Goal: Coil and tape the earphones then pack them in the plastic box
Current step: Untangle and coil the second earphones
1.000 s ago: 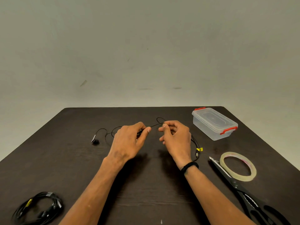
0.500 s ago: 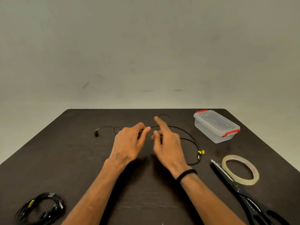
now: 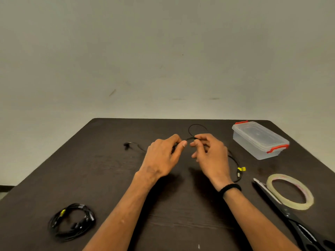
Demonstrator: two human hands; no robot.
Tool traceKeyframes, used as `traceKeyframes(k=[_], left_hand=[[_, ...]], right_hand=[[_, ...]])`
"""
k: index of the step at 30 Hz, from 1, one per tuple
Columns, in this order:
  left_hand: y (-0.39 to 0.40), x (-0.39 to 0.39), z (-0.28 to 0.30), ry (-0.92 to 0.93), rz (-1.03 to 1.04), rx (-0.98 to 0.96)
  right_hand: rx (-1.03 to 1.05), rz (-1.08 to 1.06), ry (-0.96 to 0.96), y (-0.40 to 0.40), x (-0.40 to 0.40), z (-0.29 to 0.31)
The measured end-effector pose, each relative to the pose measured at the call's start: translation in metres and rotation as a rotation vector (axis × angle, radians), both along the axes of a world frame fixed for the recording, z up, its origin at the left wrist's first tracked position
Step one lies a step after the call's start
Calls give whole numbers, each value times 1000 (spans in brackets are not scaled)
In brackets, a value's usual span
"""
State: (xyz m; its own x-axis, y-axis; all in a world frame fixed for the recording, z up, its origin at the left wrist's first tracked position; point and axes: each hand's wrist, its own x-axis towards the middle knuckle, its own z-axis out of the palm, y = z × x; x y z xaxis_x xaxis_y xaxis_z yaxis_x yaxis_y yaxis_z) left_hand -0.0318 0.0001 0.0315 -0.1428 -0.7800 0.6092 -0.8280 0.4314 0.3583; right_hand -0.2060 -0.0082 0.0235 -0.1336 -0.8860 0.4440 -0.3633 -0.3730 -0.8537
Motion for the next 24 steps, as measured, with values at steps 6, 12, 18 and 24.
traceKeyframes(k=[6,12,18,24], left_hand=[[1,13,5,24,25,38],[4,18,29,628,-187,463],[9,44,38,1113,-508,867],[16,50,40,1168,-618,976]], right_hand=[[166,-59,-504,-12,-7,3],[282,-159,-868,-19,-24,8],[310,-202,-1001,-21,-31,10],[285,-287,-1021,-28,-37,4]])
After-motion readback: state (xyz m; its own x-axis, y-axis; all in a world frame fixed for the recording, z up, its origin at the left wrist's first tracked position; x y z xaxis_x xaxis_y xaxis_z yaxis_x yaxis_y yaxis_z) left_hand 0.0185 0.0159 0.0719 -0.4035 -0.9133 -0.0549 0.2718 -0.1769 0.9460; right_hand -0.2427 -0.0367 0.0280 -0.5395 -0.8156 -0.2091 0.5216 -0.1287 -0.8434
